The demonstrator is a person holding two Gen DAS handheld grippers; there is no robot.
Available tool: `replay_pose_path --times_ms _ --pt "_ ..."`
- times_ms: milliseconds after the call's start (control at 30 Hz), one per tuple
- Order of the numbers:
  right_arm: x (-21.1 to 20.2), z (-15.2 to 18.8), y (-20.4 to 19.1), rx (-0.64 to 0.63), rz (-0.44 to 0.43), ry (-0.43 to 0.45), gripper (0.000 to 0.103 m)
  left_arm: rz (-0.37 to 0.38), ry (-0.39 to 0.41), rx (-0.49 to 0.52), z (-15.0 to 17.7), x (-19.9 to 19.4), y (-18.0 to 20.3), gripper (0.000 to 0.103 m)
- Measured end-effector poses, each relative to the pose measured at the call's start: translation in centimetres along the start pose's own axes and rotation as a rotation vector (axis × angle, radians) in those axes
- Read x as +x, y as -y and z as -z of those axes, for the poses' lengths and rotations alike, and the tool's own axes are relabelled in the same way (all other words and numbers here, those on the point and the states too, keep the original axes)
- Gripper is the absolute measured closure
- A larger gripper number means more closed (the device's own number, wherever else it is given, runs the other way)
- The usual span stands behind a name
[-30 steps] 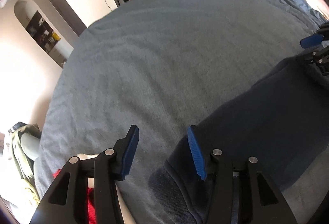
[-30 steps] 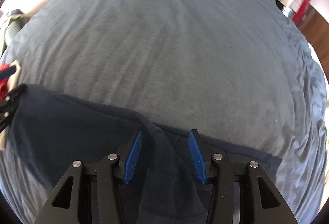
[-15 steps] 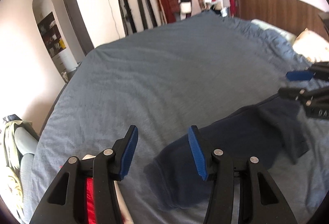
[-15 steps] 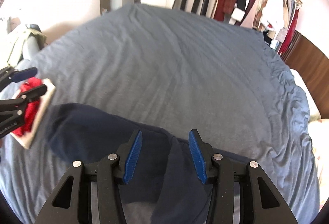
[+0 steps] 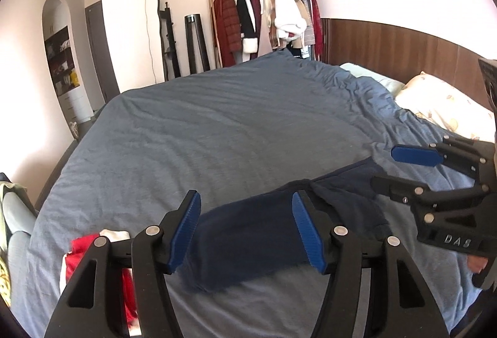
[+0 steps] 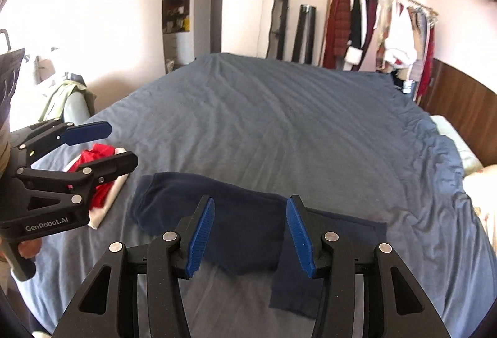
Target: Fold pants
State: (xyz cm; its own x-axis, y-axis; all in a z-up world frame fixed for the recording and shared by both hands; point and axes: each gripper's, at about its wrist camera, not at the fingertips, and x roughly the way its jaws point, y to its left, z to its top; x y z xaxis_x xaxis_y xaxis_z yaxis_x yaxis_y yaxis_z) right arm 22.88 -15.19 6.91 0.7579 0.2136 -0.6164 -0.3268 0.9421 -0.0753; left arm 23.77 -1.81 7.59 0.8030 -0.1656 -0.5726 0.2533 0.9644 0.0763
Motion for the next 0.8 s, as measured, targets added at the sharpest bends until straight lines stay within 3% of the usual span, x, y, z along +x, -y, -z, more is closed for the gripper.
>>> replay_pose_path --times_ms 300,800 --pt "-2.4 5.2 0.7 0.068 0.06 0.031 0.054 -0.029 -0.011 0.003 3.4 -0.6 3.7 0.038" --pt "-0.2 12.2 0.7 0.015 0.156 0.013 0.054 -0.01 -0.142 -0.003 9.6 4.9 7.2 0.038"
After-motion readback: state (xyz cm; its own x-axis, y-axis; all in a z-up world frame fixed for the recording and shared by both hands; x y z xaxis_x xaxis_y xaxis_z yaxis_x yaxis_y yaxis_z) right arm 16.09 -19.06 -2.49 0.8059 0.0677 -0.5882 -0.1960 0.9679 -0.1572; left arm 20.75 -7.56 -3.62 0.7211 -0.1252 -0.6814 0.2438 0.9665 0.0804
